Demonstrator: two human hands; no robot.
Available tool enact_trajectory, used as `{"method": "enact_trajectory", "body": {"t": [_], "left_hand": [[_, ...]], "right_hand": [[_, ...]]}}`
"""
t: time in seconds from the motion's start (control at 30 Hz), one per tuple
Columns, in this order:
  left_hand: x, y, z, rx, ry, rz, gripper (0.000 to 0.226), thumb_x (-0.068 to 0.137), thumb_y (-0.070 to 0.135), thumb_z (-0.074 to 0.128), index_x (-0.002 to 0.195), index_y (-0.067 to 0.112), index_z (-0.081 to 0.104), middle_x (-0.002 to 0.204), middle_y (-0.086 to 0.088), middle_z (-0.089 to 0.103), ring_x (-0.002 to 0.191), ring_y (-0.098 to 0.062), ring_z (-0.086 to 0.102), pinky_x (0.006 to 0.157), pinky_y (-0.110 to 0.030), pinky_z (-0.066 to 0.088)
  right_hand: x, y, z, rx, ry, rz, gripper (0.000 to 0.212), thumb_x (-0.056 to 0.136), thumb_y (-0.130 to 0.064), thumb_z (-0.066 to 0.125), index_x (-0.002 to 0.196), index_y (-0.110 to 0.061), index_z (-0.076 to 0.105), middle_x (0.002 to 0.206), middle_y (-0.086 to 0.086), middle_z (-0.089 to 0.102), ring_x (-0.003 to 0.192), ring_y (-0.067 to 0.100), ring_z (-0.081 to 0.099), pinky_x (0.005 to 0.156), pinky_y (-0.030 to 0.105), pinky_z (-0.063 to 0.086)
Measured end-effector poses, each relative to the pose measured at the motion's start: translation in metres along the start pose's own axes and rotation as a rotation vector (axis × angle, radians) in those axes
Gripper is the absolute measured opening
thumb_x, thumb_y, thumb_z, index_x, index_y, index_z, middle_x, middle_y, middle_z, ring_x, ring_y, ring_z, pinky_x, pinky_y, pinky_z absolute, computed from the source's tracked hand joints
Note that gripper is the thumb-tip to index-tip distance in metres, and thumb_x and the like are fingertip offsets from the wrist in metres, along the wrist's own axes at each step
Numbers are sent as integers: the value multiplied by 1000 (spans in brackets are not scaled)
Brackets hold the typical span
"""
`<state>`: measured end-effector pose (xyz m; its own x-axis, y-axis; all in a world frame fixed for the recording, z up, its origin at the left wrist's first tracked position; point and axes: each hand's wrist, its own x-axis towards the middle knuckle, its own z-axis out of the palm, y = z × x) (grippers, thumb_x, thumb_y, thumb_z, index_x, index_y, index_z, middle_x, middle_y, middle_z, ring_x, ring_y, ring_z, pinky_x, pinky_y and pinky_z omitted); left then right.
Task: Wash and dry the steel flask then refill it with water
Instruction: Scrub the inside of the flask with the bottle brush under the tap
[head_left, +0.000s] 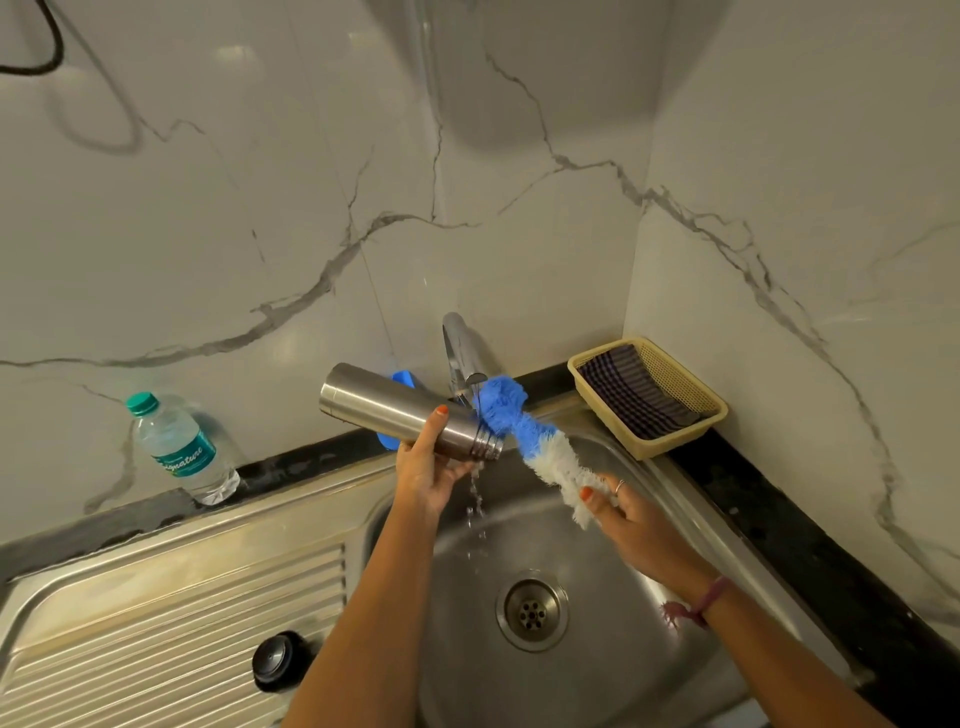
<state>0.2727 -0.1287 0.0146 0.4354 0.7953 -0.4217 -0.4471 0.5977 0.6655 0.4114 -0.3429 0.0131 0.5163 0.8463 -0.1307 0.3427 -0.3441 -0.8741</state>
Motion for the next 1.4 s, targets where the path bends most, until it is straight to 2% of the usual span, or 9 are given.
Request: {"method": "enact_trajectory", "body": {"t": [0.17, 0.27, 0.37, 0.5, 0.67, 0.83, 1.0, 1.2, 1.4], "left_hand": [[1, 1, -2, -53, -22, -18, 58, 88, 11, 69, 138, 12, 39, 125, -19, 63, 112, -36, 64, 96, -61, 50], [0, 1, -4, -51, -21, -35, 59, 88, 9, 67, 139, 13, 38, 127, -20, 61, 115, -38, 62, 100, -63, 47], [-1, 3, -2, -75, 6, -17, 67, 83, 11, 74, 140, 13, 38, 128, -18, 62, 113, -37, 65, 93, -61, 52], [-5, 0, 2, -95, 44, 12, 71, 80, 23, 80, 138, 16, 40, 125, -16, 65, 108, -34, 68, 85, -54, 58], [-3, 2, 0, -90, 37, 21, 81, 72, 28, 81, 141, 16, 40, 126, -17, 64, 111, -34, 66, 85, -52, 58], [0, 3, -1, -40, 6, 23, 52, 89, 19, 71, 134, 18, 44, 124, -16, 63, 113, -35, 64, 90, -63, 52], [2, 4, 2, -52, 20, -10, 55, 91, 20, 68, 137, 12, 40, 126, -19, 62, 113, -38, 63, 96, -65, 47], [-2, 2, 1, -86, -19, -27, 54, 90, 18, 65, 137, 12, 38, 123, -18, 62, 114, -36, 62, 103, -60, 45], [-3, 1, 7, -99, 10, -20, 59, 83, 23, 77, 130, 11, 44, 119, -17, 66, 111, -34, 65, 103, -56, 48]], "right_hand": [[7, 5, -6, -24, -8, 10, 42, 94, -49, 45, 128, -27, 52, 79, 0, 67, 64, 20, 60, 66, 42, 52], [7, 7, -6, -4, -44, 10, 38, 96, -43, 46, 127, -23, 53, 65, -10, 62, 53, 1, 52, 56, 25, 47], [3, 2, -5, 39, -90, 4, 35, 97, -34, 47, 128, -18, 53, 57, -20, 59, 51, -11, 54, 51, 8, 39], [8, 3, -1, 26, -50, 39, 35, 97, -40, 46, 127, -23, 53, 64, -13, 56, 47, -7, 50, 49, 11, 37], [10, 13, -5, 40, -94, 23, 35, 94, -44, 47, 124, -27, 54, 57, -9, 51, 48, 3, 43, 49, 20, 36], [11, 20, -2, 107, -85, 37, 35, 94, -46, 47, 123, -27, 54, 54, -7, 45, 44, 3, 37, 44, 19, 33], [13, 22, -6, 71, -74, 34, 32, 93, -51, 46, 121, -36, 53, 67, 12, 54, 55, 10, 45, 55, 26, 39], [7, 22, -8, 154, -116, 59, 30, 96, -41, 48, 122, -28, 54, 52, -8, 41, 41, 1, 34, 41, 16, 30], [4, 16, -11, 226, -157, 78, 27, 94, -42, 49, 118, -31, 54, 53, -7, 42, 42, 2, 34, 40, 16, 30]]}}
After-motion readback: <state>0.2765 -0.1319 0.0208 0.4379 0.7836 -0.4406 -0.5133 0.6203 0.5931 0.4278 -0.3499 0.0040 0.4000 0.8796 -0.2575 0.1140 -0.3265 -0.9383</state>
